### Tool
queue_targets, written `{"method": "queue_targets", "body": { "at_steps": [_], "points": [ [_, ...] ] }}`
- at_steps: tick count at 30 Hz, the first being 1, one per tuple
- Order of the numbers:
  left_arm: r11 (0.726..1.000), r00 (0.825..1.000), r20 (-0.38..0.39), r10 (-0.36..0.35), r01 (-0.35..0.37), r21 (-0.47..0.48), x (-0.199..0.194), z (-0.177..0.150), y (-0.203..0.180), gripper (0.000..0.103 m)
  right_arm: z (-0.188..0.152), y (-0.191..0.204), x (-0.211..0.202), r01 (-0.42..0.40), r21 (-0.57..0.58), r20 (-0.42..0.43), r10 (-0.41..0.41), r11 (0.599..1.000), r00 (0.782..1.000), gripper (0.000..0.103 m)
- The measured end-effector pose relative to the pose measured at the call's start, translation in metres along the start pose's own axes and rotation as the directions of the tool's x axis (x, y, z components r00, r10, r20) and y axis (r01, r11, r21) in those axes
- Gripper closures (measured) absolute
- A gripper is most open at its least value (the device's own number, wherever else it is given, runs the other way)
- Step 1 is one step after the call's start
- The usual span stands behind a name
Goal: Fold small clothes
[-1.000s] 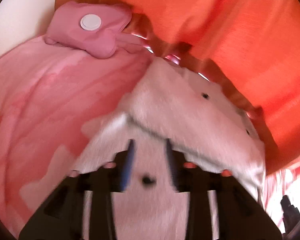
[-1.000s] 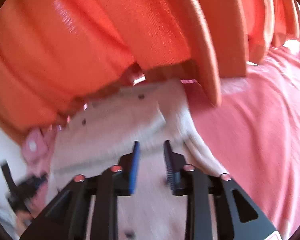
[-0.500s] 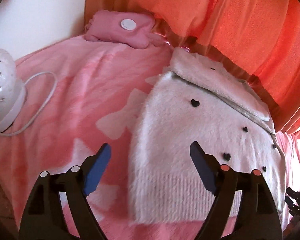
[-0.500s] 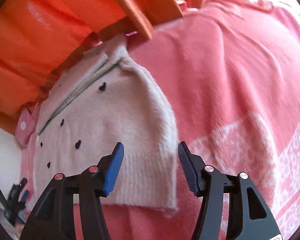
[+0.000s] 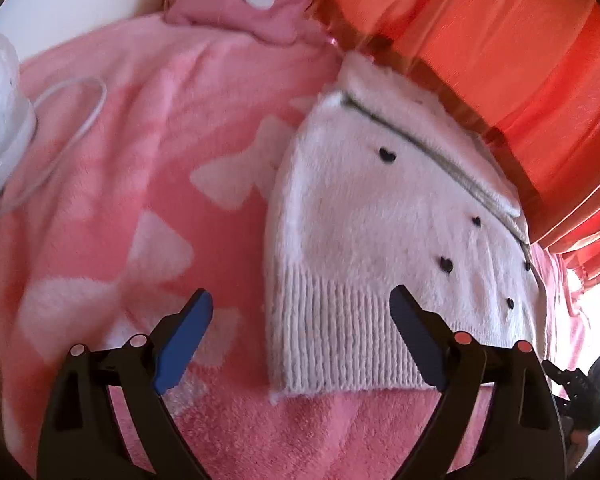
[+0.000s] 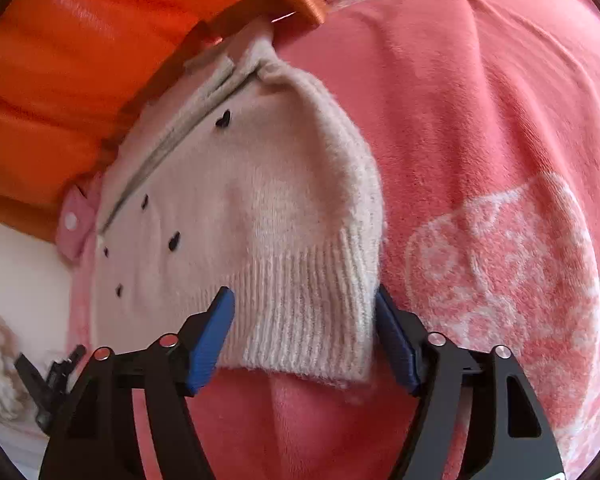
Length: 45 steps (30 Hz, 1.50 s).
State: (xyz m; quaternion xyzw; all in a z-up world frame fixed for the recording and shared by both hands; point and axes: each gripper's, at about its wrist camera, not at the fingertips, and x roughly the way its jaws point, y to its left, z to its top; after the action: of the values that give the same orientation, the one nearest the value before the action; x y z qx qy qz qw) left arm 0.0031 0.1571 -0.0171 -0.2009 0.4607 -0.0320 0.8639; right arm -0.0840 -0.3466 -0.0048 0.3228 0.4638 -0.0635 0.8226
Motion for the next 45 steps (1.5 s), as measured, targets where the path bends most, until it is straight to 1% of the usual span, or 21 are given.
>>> {"method": "queue_targets", "body": {
  "at_steps": [5, 8, 10, 11, 12, 13, 14, 15, 17, 19, 22, 27, 31, 34, 36, 38, 40, 41, 42, 44, 45],
  "points": [
    [0.997, 0.997, -0.048, -0.053, 0.050, -0.060, 0.009, 0.000, 0.006, 0.016, 0.000, 0.002, 0.007, 0.019, -0.025, -0.022, -0.020, 1.000, 1.000, 0.029],
    [0.997, 0.996, -0.056, -0.071, 0.069, -0.038, 0.011, 0.000, 0.002, 0.016, 0.001, 0.002, 0.008, 0.016, -0.041, -0.026, -0.017, 0.999, 1.000, 0.027],
    [0.995, 0.994, -0.052, -0.099, 0.099, -0.014, 0.010, 0.000, -0.003, 0.033, 0.002, 0.001, 0.008, 0.010, -0.048, -0.029, -0.011, 0.999, 1.000, 0.027],
    [0.993, 0.991, -0.054, -0.121, 0.121, 0.000, 0.009, 0.000, -0.006, 0.047, 0.002, 0.001, 0.009, 0.003, -0.050, -0.030, -0.005, 0.999, 1.000, 0.027],
    [0.991, 0.989, -0.057, -0.135, 0.135, 0.005, 0.010, 0.000, -0.008, 0.055, 0.003, 0.002, 0.010, -0.007, -0.053, -0.034, 0.005, 0.999, 0.999, 0.027],
    [0.989, 0.988, -0.057, -0.144, 0.145, 0.007, 0.009, 0.000, -0.010, 0.061, 0.003, 0.002, 0.010, -0.025, -0.055, -0.034, 0.023, 0.998, 0.999, 0.034],
    [0.989, 0.987, -0.059, -0.147, 0.148, 0.013, 0.009, -0.001, -0.011, 0.076, 0.003, 0.001, 0.010, -0.035, -0.055, -0.037, 0.033, 0.998, 0.999, 0.048],
    [0.989, 0.987, -0.058, -0.148, 0.149, 0.020, 0.010, -0.001, -0.013, 0.087, 0.003, 0.000, 0.010, -0.039, -0.050, -0.041, 0.037, 0.998, 0.998, 0.055],
    [0.989, 0.989, -0.044, -0.144, 0.146, 0.035, 0.008, -0.001, -0.017, 0.092, 0.003, -0.004, 0.009, -0.064, -0.033, -0.038, 0.062, 0.997, 0.997, 0.086],
    [0.987, 0.989, -0.021, -0.148, 0.149, 0.055, 0.003, -0.001, -0.021, 0.094, 0.002, -0.002, 0.003, -0.071, -0.043, -0.005, 0.071, 0.997, 0.997, 0.092],
    [0.991, 0.995, 0.004, -0.104, 0.103, 0.087, -0.005, -0.003, -0.026, 0.096, -0.004, 0.010, -0.017, -0.032, -0.105, 0.088, 0.041, 0.994, 0.995, 0.094],
    [0.983, 0.988, 0.009, -0.152, 0.151, 0.107, -0.046, -0.016, -0.019, 0.097, -0.031, 0.021, -0.068, -0.017, -0.197, 0.176, 0.053, 0.980, 0.983, 0.096],
    [0.975, 0.989, -0.017, -0.150, 0.151, 0.161, -0.075, -0.041, -0.008, 0.097, -0.060, 0.006, -0.100, 0.023, -0.240, 0.177, 0.020, 0.970, 0.984, 0.096],
    [0.980, 0.989, -0.071, -0.134, 0.142, 0.139, -0.067, -0.053, -0.002, 0.097, -0.067, -0.005, -0.089, 0.076, -0.242, 0.117, -0.048, 0.967, 0.992, 0.096],
    [0.985, 0.987, -0.102, -0.121, 0.132, 0.114, -0.061, -0.057, -0.003, 0.095, -0.067, -0.008, -0.078, 0.079, -0.206, 0.070, -0.066, 0.975, 0.995, 0.095],
    [0.986, 0.988, -0.121, -0.092, 0.108, 0.125, -0.055, -0.060, -0.008, 0.091, -0.065, -0.010, -0.069, 0.066, -0.178, 0.010, -0.065, 0.982, 0.998, 0.089],
    [0.990, 0.992, -0.120, -0.040, 0.056, 0.129, -0.049, -0.061, -0.010, 0.072, -0.065, -0.007, -0.061, 0.091, -0.167, -0.017, -0.095, 0.982, 0.995, 0.083],
    [0.994, 0.993, -0.115, -0.013, 0.025, 0.103, -0.046, -0.060, -0.007, 0.047, -0.065, -0.007, -0.058, 0.096, -0.168, -0.035, -0.103, 0.981, 0.994, 0.079],
    [0.998, 0.994, -0.105, 0.000, 0.007, 0.066, -0.045, -0.057, -0.003, 0.034, -0.064, -0.008, -0.056, 0.092, -0.164, -0.048, -0.101, 0.982, 0.994, 0.076],
    [0.999, 0.997, -0.074, -0.023, 0.021, -0.036, -0.044, -0.052, 0.008, 0.025, -0.063, -0.007, -0.053, 0.074, -0.143, -0.066, -0.084, 0.987, 0.994, 0.051],
    [0.998, 0.996, -0.078, -0.033, 0.028, -0.064, -0.040, -0.050, 0.011, 0.023, -0.061, -0.007, -0.051, 0.054, -0.128, -0.078, -0.064, 0.990, 0.995, 0.046]
  ]
}}
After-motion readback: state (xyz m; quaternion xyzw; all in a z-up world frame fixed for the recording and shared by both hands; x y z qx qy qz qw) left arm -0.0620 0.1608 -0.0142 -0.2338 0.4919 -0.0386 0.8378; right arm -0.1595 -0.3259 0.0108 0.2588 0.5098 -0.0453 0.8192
